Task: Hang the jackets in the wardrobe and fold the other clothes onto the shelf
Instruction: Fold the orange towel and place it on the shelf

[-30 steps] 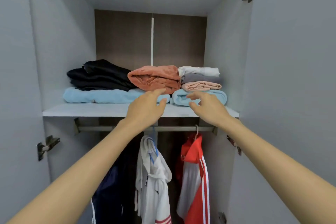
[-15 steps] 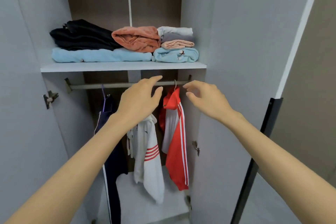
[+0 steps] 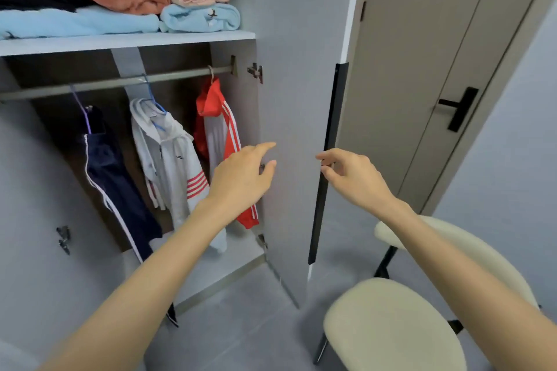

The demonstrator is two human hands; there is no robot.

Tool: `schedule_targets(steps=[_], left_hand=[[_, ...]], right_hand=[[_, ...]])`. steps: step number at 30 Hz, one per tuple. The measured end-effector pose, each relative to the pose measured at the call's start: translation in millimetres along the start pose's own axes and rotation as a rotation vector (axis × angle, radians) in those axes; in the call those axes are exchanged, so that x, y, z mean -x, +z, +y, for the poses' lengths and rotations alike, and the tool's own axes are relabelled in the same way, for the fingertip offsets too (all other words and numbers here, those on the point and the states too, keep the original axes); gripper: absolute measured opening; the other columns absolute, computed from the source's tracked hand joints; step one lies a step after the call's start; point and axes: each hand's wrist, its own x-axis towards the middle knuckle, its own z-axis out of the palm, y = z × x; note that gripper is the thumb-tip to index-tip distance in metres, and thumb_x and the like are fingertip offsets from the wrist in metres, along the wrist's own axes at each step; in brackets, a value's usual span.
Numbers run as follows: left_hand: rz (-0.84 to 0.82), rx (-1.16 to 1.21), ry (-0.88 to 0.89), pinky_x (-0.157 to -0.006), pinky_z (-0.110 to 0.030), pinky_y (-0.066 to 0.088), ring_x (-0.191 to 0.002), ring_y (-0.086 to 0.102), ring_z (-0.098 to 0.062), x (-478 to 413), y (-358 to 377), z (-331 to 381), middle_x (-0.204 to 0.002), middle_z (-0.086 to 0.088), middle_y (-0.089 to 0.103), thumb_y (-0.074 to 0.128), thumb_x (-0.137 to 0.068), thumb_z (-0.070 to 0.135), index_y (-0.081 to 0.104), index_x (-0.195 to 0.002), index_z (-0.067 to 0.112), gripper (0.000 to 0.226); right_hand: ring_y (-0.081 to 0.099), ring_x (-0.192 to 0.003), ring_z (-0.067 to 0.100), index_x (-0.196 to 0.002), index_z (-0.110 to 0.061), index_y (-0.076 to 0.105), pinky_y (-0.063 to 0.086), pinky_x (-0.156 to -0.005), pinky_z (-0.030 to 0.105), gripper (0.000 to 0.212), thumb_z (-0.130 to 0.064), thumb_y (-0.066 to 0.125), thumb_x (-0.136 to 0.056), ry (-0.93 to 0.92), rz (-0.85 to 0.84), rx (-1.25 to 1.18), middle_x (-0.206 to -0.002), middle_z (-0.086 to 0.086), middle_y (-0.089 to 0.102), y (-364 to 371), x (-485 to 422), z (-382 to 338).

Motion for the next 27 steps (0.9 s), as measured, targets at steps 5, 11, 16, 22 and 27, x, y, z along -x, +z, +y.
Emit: schedule_targets(steps=[5,11,16,22,27], left_hand=[[-0.100,0.091,0.127,-0.094,-0.039,0.045,-0.120,0.054,-0.023,14,53,57,-0.139,0.002,0.053,0.041,-0.101,0.036,0.043,-0.142,0.030,0.041],[-0.272,0.157,0.233,-0.088,-0.033,0.041,-0.126,0.049,-0.021,28,131,144,-0.144,0.003,0.047,0.041,-0.101,0.035,0.042,-0.143,0.029,0.042],[-0.425,0.204,0.321,-0.091,-0.039,0.047,-0.123,0.051,-0.024,43,198,225,-0.140,-0.001,0.052,0.042,-0.101,0.029,0.042,-0.143,0.027,0.042],[-0.566,0.240,0.362,-0.095,-0.042,0.045,-0.122,0.051,-0.024,61,276,316,-0.137,-0.002,0.053,0.043,-0.100,0.031,0.044,-0.142,0.025,0.042],[-0.669,0.276,0.361,-0.093,-0.038,0.043,-0.121,0.053,-0.021,85,337,369,-0.142,0.005,0.049,0.043,-0.100,0.033,0.043,-0.142,0.030,0.042]], right_hand=[[0.061,-0.103,0.014,-0.123,-0.033,0.059,0.049,-0.089,0.036,0.029,-0.030,0.049,-0.096,0.234,0.082,-0.037,-0.117,-0.015,0.064,-20,64,65],[0.064,-0.087,0.012,-0.120,-0.026,0.061,0.052,-0.075,0.034,0.026,-0.026,0.052,-0.095,0.454,0.174,-0.097,-0.110,-0.012,0.066,-48,148,155],[0.063,-0.081,0.009,-0.121,-0.025,0.061,0.044,-0.067,0.028,0.028,-0.024,0.052,-0.095,0.597,0.187,-0.043,-0.109,-0.010,0.066,-73,217,236],[0.062,-0.088,0.011,-0.121,-0.028,0.061,0.043,-0.074,0.029,0.029,-0.023,0.052,-0.093,0.776,0.131,0.002,-0.109,-0.013,0.065,-99,287,328],[0.058,-0.088,0.013,-0.121,-0.026,0.061,0.045,-0.079,0.031,0.030,-0.021,0.052,-0.093,0.863,0.062,0.032,-0.111,-0.009,0.067,-106,333,396]])
